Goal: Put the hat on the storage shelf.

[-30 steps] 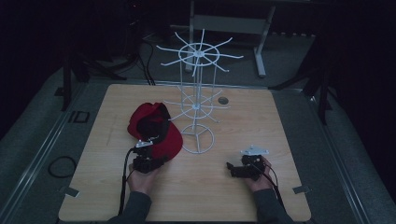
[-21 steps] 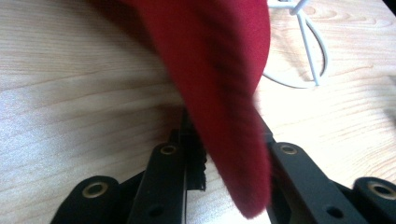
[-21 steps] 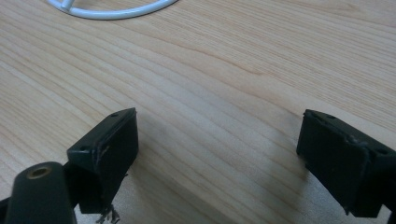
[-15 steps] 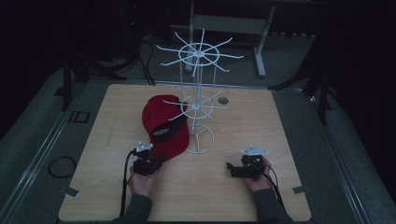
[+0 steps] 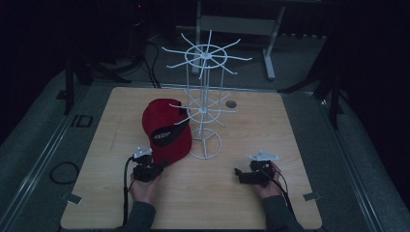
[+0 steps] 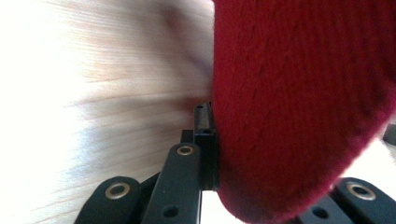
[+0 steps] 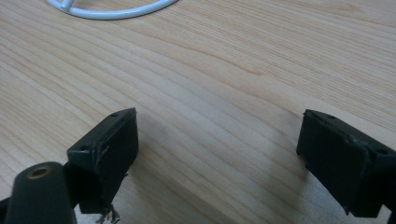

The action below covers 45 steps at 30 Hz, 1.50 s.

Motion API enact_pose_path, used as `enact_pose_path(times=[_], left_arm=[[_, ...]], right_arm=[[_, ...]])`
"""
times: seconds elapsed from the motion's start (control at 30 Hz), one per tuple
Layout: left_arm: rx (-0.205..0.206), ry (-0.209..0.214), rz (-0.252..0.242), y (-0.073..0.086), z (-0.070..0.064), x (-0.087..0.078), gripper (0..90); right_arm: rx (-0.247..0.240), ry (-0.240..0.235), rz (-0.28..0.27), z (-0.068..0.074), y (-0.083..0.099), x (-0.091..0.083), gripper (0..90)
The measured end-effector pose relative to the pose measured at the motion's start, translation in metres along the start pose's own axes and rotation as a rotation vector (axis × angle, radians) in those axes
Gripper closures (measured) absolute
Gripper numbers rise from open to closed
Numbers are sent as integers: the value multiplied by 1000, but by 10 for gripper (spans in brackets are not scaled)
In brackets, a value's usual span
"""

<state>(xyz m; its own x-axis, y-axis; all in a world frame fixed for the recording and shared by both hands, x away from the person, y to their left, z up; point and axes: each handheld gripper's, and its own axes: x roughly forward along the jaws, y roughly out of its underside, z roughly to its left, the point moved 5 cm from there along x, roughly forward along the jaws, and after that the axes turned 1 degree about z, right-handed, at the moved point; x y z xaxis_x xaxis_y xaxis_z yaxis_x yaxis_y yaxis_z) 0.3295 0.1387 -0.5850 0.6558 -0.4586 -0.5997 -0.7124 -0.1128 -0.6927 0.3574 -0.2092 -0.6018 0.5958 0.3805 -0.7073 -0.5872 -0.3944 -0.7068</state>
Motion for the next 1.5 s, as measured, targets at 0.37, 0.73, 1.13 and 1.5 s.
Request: enact_pose_path(times=[0.37, 0.73, 1.13, 1.5], left_arm=[[-16, -12, -54, -16, 8, -17, 857], [-26, -42, -90, -28, 18, -31, 856], [-29, -59, -140, -42, 25, -48, 856], [-15, -65, -164, -53, 25, -58, 856]], right_arm=[[0, 0, 0, 0, 0, 0, 125], [0, 0, 0, 0, 0, 0, 125], [-2, 0, -1, 0, 0, 0, 125], [-1, 0, -1, 0, 0, 0, 125]])
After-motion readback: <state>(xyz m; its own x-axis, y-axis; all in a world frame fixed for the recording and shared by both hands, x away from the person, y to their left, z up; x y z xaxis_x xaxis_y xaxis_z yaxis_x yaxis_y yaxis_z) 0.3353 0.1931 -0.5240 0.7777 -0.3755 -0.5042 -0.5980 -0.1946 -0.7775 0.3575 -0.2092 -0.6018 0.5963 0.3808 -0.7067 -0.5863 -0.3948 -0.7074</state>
